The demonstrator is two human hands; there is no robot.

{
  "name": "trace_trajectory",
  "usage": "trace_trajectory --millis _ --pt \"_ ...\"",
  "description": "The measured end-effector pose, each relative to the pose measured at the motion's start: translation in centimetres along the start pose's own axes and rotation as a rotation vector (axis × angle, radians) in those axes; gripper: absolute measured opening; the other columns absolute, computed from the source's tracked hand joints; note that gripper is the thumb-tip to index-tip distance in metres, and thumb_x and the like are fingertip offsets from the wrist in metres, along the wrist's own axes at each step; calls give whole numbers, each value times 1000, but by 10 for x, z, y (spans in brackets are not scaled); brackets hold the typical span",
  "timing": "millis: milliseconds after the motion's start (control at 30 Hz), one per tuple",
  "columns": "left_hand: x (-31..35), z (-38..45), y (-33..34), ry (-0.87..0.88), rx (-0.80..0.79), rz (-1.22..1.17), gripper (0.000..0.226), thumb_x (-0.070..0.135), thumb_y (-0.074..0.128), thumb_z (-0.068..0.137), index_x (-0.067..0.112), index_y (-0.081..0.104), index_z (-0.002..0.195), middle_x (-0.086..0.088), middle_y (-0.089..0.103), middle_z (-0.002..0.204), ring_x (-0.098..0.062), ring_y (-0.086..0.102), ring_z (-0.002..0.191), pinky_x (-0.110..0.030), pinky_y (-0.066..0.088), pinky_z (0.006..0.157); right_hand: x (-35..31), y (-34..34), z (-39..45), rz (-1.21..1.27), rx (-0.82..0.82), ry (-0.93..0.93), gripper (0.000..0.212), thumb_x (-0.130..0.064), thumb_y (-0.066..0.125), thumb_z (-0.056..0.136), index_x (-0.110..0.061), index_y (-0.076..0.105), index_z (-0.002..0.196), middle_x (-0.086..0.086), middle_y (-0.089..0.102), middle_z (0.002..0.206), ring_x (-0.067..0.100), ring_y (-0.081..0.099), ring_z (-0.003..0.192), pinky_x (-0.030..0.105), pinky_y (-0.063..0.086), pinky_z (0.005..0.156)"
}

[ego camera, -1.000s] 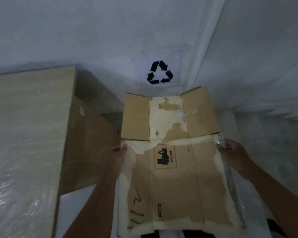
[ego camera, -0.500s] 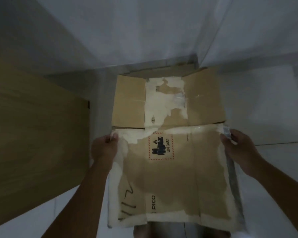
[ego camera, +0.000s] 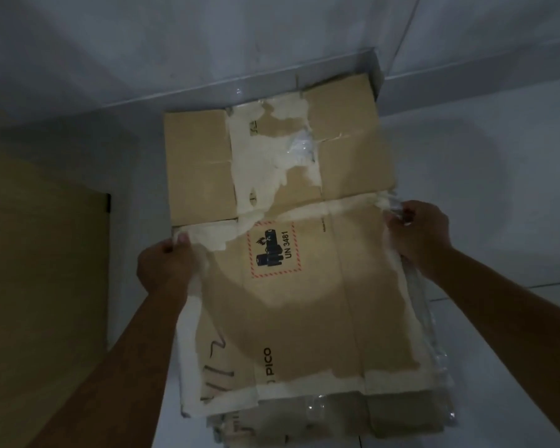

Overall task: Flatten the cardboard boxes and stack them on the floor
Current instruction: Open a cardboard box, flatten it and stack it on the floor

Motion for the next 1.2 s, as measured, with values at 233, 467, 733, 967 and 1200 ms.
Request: trace_trajectory --millis 233,467,733,967,1200 --pt "21 -28 -37 77 -430 281 102 42 77 85 15 15 161 -12 30 162 -33 36 145 -44 38 113 -33 -28 -40 -206 -74 176 46 -30 41 103 5 44 132 24 44 135 42 45 125 47 39 104" --pt "92 -166 -170 590 -250 775 67 43 47 98 33 19 158 -1 23 165 -28 22 151 -51 33 116 -94 -149 -194 -732 -204 -247 55 -43 34 99 -20 30 150 7 27 159 30 16 150 52 17 120" --pt "124 -357 -446 400 -288 765 66 42 43 99 38 14 158 4 19 166 -23 17 153 -48 24 120 -208 -313 -459 -792 -330 -543 52 -42 38 99 -18 44 144 12 40 153 34 29 145 53 26 116" --pt "62 -445 -623 242 -187 608 58 38 50 96 33 36 152 4 43 155 -24 39 141 -44 42 105 -287 -344 -648 -689 -291 -729 49 -35 45 97 -15 50 141 13 44 150 35 32 143 54 26 116" --pt "-48 -436 -792 229 84 376 50 31 63 89 30 55 139 4 61 137 -23 53 126 -42 50 92 -374 -289 -811 -598 -232 -860 50 -38 42 96 -14 52 139 13 49 146 35 38 139 52 33 112"
Point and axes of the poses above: each hand's wrist, its own z-axis towards the middle knuckle, its own y-axis out of the palm, x = y × z, the point moved 1 cm from there along z, towards the middle knuckle
